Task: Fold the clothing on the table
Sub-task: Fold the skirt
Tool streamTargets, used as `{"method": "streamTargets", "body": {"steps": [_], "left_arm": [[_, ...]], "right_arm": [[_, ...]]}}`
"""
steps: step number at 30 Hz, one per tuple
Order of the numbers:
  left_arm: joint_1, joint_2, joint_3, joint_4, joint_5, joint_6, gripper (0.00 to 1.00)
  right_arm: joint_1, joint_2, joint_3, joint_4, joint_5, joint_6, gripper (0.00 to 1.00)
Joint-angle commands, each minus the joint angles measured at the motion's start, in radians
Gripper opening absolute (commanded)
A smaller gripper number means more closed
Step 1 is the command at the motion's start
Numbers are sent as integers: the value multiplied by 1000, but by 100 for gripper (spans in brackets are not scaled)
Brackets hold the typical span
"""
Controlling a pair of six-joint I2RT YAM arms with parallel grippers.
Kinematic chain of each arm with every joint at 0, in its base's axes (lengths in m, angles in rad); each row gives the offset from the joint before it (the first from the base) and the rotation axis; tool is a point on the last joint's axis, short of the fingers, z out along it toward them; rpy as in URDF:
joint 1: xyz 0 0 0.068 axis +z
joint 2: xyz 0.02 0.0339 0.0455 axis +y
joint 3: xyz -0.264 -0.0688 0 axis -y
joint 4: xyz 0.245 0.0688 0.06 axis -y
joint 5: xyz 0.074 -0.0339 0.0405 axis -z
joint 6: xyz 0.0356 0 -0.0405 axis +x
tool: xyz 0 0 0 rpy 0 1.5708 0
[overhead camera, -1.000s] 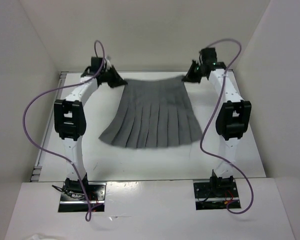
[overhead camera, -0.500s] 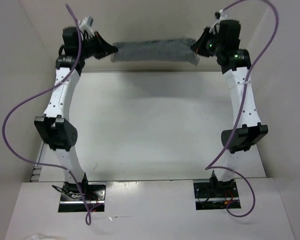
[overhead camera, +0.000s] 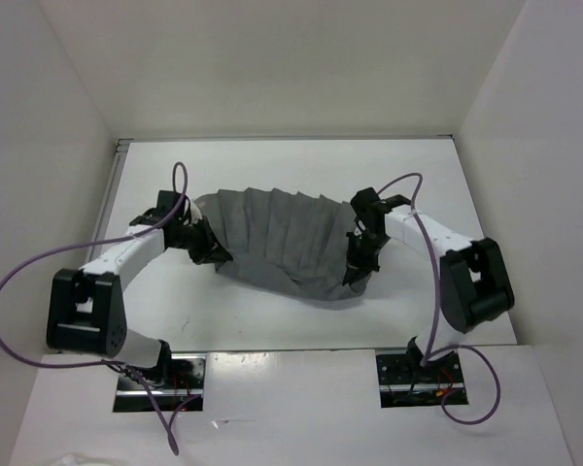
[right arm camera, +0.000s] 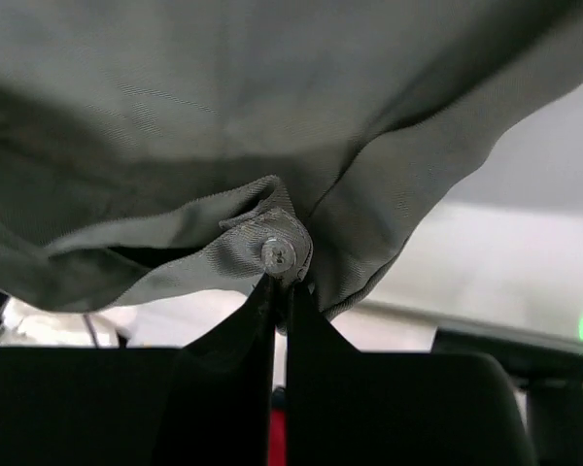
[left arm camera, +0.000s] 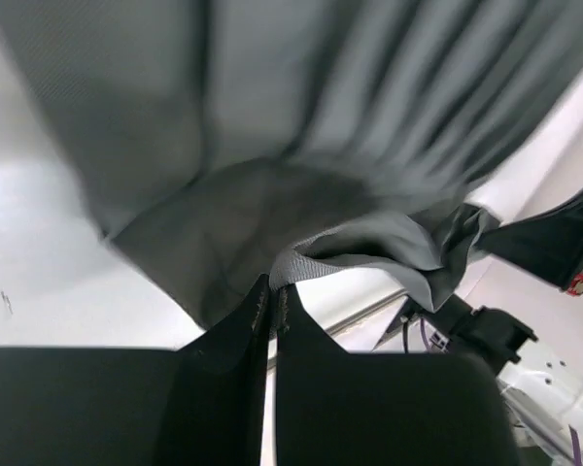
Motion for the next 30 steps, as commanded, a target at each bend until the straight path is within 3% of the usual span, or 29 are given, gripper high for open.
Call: {"method": "streamTargets", "body": {"steps": [1,5,10,17,26,30], "left_arm": [[7,-127,21,-81,17,43,0],[7,-180,143,-201,-24,43,0],[7,-131,266,-184,-44,54,0],[16,119,450,14,-95,44,0],[7,423,763,42,-175,75,0],[-3,489,803,51,-187,75,0]], "right_arm": [[14,-151,14,-81,-42,75,0],[14,-176,137,-221,55,98,0],[-52,-148,372,-282,219,107,0],[-150,-82,442,-109,267,87,0],[-173,84,465,92,257,77,0],[-173,150,526,123,282,86,0]]}}
